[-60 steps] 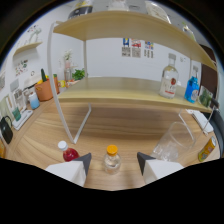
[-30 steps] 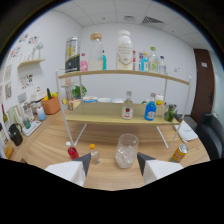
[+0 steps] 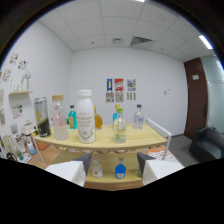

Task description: Make me a cup of Vodka Sunrise.

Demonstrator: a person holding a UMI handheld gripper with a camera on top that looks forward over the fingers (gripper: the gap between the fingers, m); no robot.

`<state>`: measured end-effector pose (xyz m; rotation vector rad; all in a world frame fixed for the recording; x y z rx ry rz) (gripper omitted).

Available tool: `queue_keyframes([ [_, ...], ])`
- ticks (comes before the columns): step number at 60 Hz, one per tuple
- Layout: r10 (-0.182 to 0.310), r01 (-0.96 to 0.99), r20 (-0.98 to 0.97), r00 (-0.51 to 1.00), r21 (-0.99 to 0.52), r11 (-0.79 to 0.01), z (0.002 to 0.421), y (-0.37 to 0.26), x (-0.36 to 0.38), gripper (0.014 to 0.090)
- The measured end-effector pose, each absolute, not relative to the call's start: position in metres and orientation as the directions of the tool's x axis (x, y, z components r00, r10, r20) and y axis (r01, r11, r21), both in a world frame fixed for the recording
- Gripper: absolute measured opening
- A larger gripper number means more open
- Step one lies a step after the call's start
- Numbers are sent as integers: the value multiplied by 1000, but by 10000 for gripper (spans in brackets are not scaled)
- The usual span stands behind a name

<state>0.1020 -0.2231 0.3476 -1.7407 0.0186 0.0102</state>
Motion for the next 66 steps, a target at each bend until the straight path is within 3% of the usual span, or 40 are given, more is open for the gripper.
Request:
queue_keyframes([
  [10,15,-13,-14,1000,-994,-107,384,-164,111,848],
  [17,16,-15,-17,1000,-993,-118,385,-131,117,767],
  [28,23,-18,-23,999,-981,-192,367,-107,118,474],
  [34,17,-7,-11,1000,-981,-194,367,-104,120,372],
  [50,26,-7,-13,1000,-980,-198,368,-113,120,358],
  [66,12,-59,-61,998,-990,-130,397,-173,128,351],
])
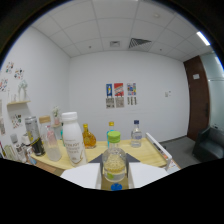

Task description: Make me a cup of Vodka Sunrise.

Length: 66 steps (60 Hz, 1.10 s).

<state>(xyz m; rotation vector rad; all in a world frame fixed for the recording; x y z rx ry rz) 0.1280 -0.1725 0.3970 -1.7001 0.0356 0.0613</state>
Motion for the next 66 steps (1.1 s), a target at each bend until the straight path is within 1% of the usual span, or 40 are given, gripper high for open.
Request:
queue_keyframes([
  [4,6,-71,-72,997,-989,-134,384,-189,129,350],
  [8,-2,-80,-81,997,-983,-162,357,-204,127,350],
  [12,-3,-96,-98,995,-976,-196,321,-214,124,349],
  [17,-21,-128,-127,992,-955,-268,263,-222,118,349],
  [24,-30,-144,-142,989,-932,-333,203,-227,112,350],
  [28,-41,-145,-140,989,-920,-364,181,-227,112,351],
  [32,-48,-126,-117,992,-915,-383,168,-225,116,351],
  [36,-45,-23,-6,999,-924,-382,164,-221,124,350],
  [40,-25,123,143,989,-916,-382,166,-218,130,351],
  [43,6,224,239,971,-900,-375,169,-215,131,350],
  [50,71,479,490,869,-796,-371,175,-212,138,354],
  [55,128,657,659,741,-673,-339,179,-209,137,351],
  [60,182,799,790,586,-525,-292,184,-207,134,351],
  [66,224,921,903,366,-318,-225,188,-203,129,350],
])
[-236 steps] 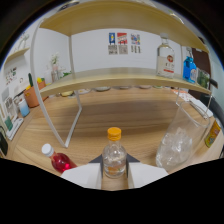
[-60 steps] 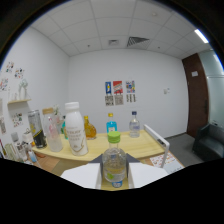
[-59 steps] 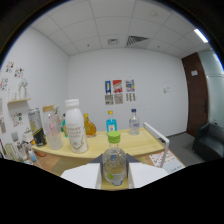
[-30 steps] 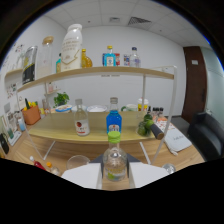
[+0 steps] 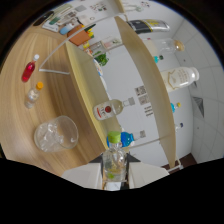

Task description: Make me a cup of Vodka Sunrise.

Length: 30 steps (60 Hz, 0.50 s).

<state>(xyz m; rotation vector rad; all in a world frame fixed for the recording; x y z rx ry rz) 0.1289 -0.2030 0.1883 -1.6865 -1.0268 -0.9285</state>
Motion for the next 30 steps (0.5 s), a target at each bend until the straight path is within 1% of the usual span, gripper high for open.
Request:
queue_keyframes([
  [6,242,984,961,132,-97,-148,196,-199,122,350],
  [12,237,989,967,-93,118,-94,202,-196,119,351],
  [18,238,952,930,-281,301,-50,204,-194,114,351],
  [19,231,943,922,-312,329,-39,205,-192,113,351],
  [30,229,842,818,-528,540,13,201,-191,109,353],
])
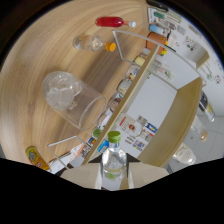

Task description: Make me a cup of Vodka Sunrise.

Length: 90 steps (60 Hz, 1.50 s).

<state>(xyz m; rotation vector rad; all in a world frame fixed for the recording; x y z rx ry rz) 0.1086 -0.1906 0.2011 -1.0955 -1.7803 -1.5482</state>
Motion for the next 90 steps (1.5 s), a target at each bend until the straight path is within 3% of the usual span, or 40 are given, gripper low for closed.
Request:
queue_keyframes([
  [7,236,818,790,-566,574,40,196,-191,105,352],
  [16,254,844,815,-521,536,16,193,-194,110,351],
  [25,215,917,895,-392,398,13,205,-197,102,351],
  [30,189,983,965,-181,185,-3,225,-199,93,352],
  [37,150,960,948,279,-278,-30,258,-204,88,353],
  [44,137,701,689,712,-711,-62,270,-209,92,353],
  [51,136,379,365,921,-921,-90,256,-212,104,355],
  [64,99,48,24,995,-969,-243,162,-197,133,353],
  [76,74,-12,-44,996,-924,-381,79,-189,151,351],
  [90,77,-20,-64,995,-880,-474,38,-194,155,354],
])
